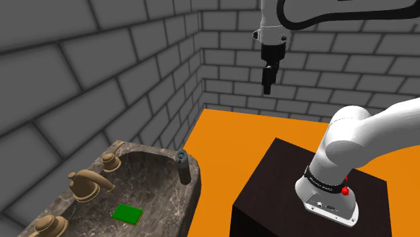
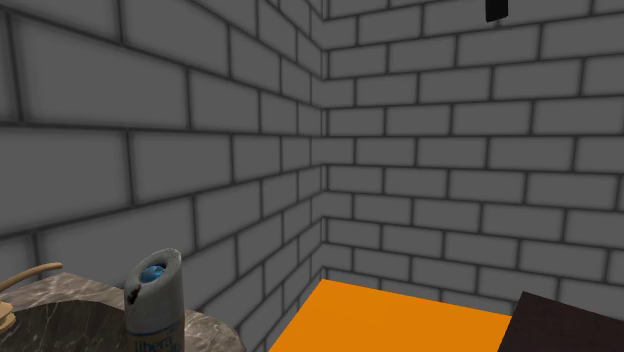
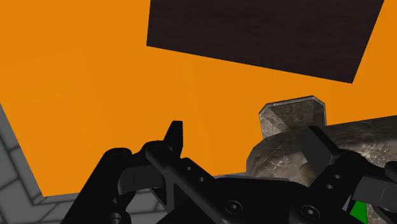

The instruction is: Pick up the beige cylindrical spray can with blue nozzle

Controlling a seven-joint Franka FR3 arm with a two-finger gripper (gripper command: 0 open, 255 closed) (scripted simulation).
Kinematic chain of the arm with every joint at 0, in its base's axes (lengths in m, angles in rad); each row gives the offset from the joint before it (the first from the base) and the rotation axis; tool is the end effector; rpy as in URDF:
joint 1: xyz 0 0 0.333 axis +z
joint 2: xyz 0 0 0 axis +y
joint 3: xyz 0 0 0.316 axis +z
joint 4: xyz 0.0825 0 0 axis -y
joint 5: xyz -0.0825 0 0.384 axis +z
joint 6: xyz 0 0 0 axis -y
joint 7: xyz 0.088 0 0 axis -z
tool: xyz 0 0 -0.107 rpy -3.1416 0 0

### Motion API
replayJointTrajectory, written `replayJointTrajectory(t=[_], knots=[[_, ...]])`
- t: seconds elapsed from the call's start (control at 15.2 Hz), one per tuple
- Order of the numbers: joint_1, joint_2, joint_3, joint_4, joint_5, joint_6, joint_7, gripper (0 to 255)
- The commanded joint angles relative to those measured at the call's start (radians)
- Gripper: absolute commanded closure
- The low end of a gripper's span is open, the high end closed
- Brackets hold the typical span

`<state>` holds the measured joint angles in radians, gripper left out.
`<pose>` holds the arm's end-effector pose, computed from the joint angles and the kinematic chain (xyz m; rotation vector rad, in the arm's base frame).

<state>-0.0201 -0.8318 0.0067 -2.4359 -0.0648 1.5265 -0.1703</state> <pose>0.2879 -0.0105 0.5633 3.0675 0.2369 -0.1289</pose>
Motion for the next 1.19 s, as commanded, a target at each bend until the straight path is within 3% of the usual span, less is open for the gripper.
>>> replayJointTrajectory(t=[0.0, 0.53, 1.12], knots=[[0.0, 0.0, 0.0, 0.0, 0.0, 0.0, 0.0, 0], [0.029, 0.045, 0.154, -0.153, 0.116, 0.278, 0.232, 0], [0.027, 0.266, 0.354, -0.191, 0.178, 0.632, 0.502, 0]])
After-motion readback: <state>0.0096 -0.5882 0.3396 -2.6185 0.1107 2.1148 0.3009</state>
